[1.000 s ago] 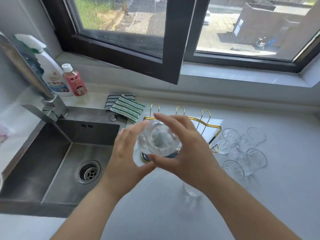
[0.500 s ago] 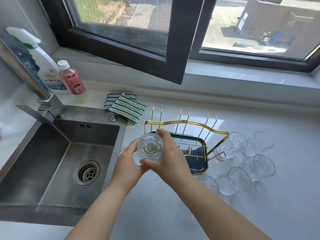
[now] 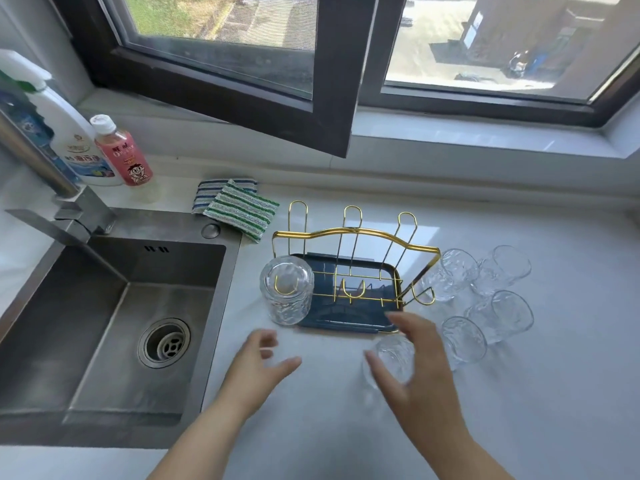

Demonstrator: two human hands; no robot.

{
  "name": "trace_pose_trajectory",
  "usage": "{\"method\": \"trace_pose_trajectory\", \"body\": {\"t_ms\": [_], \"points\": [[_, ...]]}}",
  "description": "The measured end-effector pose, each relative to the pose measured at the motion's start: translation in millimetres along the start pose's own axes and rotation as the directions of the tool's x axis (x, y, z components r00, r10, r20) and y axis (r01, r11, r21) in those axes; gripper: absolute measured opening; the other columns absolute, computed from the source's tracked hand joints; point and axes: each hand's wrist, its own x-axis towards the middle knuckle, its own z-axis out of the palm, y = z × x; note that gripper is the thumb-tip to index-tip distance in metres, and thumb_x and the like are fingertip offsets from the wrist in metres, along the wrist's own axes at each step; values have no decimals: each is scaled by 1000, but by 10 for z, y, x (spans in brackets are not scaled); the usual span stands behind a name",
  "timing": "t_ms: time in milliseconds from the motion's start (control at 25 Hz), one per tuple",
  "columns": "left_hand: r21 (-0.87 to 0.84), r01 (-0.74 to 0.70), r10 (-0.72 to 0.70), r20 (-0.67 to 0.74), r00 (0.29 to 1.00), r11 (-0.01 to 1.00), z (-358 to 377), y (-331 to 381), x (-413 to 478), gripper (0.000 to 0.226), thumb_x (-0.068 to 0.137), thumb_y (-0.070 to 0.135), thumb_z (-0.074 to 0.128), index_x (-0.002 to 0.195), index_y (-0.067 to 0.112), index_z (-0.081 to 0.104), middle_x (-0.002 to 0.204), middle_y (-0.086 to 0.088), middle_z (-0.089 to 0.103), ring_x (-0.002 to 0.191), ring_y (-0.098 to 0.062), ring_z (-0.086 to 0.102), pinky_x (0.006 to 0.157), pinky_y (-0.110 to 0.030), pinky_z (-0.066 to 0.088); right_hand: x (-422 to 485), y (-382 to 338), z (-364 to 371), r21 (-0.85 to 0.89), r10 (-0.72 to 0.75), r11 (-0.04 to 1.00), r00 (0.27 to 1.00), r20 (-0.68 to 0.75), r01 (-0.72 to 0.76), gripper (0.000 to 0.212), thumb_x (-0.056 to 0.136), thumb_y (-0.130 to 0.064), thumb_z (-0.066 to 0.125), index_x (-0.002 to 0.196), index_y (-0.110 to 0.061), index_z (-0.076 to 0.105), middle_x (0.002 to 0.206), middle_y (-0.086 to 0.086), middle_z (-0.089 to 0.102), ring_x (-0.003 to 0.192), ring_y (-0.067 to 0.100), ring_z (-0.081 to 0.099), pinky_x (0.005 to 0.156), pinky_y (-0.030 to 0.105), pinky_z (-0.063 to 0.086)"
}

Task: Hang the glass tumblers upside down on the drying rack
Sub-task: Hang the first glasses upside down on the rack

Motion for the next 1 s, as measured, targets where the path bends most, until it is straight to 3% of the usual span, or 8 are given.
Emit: {"method": "trace_pose_trajectory", "body": {"t_ms": [120,240,320,480,680,840,880,1000], "points": [[168,-175,135,226,965,970,389,21,-147,52,70,20,77,113,28,48,115,5,55,104,-12,53,79,-4,38,-321,417,-167,11,236,972,966,-107,-236,59,62,-46,64,114,-34,38,113,-18,46,100,8,49,90,10,35],[225,-309,213,366,906,924,784,212,-177,88,71,27,75,140,25,21,138,10,33,129,-7,34,105,-18,26,-467,707,-97,-15,409,913,912,34,-408,77,62,-30,77,126,-21,35,123,-2,46,114,17,49,99,29,38],[223,-323,222,384,896,920,970,336,-112,98,68,27,77,143,27,13,145,9,28,135,-9,27,106,-20,24,-445,791,-30,-28,449,893,881,152,-450,80,69,-19,78,134,-15,32,135,1,44,123,18,46,104,29,35],[261,-400,293,368,883,879,1114,434,-44,86,64,24,75,135,33,29,137,11,43,124,-10,42,93,-16,33,-275,755,29,19,406,907,887,218,-420,66,70,-13,70,113,-48,35,121,-15,51,112,-2,49,88,-1,30],[116,-380,337,280,899,918,854,586,-227,62,52,28,73,105,39,44,108,17,58,101,-5,56,80,-15,46,-283,611,-216,175,369,870,844,389,-461,73,62,-31,74,122,-51,37,130,-19,50,118,-5,47,103,23,39],[-353,-233,373,407,834,906,540,739,-488,56,55,15,75,101,29,47,116,2,57,111,-15,59,85,-33,52,-207,335,-477,665,211,341,743,635,-665,62,73,-20,69,130,-24,46,133,10,57,121,28,55,100,42,47],[-402,-231,401,413,818,886,472,778,-538,57,56,11,75,103,27,46,116,1,57,112,-18,58,88,-37,50,-165,243,-519,695,185,294,753,632,-656,62,72,-25,71,129,-17,48,132,14,57,119,33,56,97,46,48],[-266,-415,482,282,829,870,248,924,-631,64,55,22,78,108,36,45,113,13,60,113,-9,54,93,-22,44,49,-120,-629,720,171,493,866,471,-489,72,55,-36,84,119,-19,56,119,5,67,106,28,65,83,37,57]]}}
